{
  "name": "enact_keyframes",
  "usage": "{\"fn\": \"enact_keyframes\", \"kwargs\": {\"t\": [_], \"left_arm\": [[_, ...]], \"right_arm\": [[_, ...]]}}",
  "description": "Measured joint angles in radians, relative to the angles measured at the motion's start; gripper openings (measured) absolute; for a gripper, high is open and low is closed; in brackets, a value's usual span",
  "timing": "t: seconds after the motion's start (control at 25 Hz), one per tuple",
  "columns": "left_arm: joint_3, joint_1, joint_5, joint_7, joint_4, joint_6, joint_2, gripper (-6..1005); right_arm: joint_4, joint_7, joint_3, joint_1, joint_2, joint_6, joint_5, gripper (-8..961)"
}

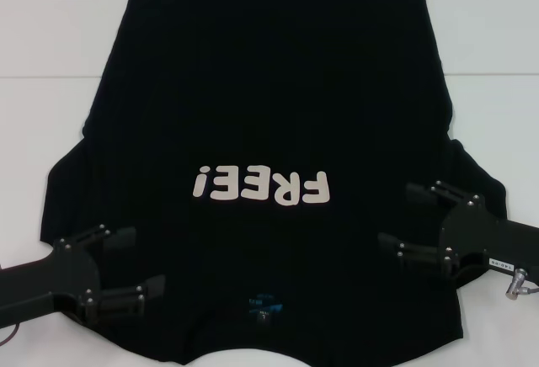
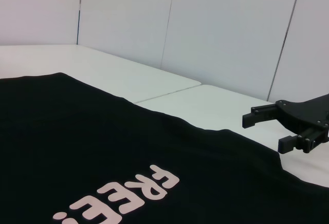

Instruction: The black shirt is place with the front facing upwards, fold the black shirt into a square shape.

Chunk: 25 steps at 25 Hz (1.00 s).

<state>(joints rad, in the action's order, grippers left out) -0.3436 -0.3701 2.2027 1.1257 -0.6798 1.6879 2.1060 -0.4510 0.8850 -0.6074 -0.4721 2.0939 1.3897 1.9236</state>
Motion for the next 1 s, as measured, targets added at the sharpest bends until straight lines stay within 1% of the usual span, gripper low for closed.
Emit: {"fn": "enact_keyframes", "kwargs": {"t": [0.28, 0.48, 0.56, 0.6, 0.64, 0.68, 0.72, 0.76, 0.8, 0.88, 1.0], "left_arm": [[0.0, 0.001, 0.0, 0.0, 0.002, -0.028, 0.0, 938], [0.001, 0.002, 0.0, 0.005, 0.011, -0.039, -0.005, 938], [0.008, 0.002, -0.003, 0.043, 0.008, -0.034, -0.007, 938], [0.013, -0.004, -0.007, 0.117, -0.003, -0.033, -0.011, 937], [0.014, -0.007, -0.007, 0.147, -0.006, -0.033, -0.013, 937], [0.013, -0.018, -0.005, 0.243, -0.016, -0.041, -0.023, 937], [0.01, -0.032, 0.005, 0.361, -0.018, -0.05, -0.04, 937], [0.01, -0.032, 0.005, 0.361, -0.018, -0.05, -0.04, 937], [0.002, -0.062, 0.026, 0.536, -0.003, -0.058, -0.082, 937], [-0.002, -0.109, 0.049, 0.75, 0.048, -0.059, -0.159, 937], [-0.017, -0.143, 0.057, 0.9, 0.083, -0.063, -0.214, 936]], "right_arm": [[0.0, 0.0, 0.0, 0.0, 0.0, 0.0, 0.0, 941], [0.0, 0.0, 0.0, 0.0, 0.0, 0.0, 0.0, 941], [0.0, 0.0, 0.0, 0.0, 0.001, 0.0, 0.0, 941], [0.0, 0.0, 0.0, 0.0, 0.001, 0.0, 0.0, 941], [0.0, 0.0, 0.0, 0.0, 0.002, 0.001, 0.0, 941], [0.0, 0.0, 0.0, 0.0, 0.002, 0.001, 0.0, 941], [0.0, 0.0, 0.0, 0.0, 0.002, 0.001, 0.0, 941], [0.0, 0.0, 0.0, 0.0, 0.002, 0.002, 0.0, 941], [0.001, 0.0, 0.0, 0.0, 0.002, 0.002, 0.0, 941], [0.002, 0.0, 0.0, 0.0, 0.001, 0.002, 0.0, 941], [0.002, 0.0, 0.0, -0.002, 0.002, 0.002, 0.0, 941]]}}
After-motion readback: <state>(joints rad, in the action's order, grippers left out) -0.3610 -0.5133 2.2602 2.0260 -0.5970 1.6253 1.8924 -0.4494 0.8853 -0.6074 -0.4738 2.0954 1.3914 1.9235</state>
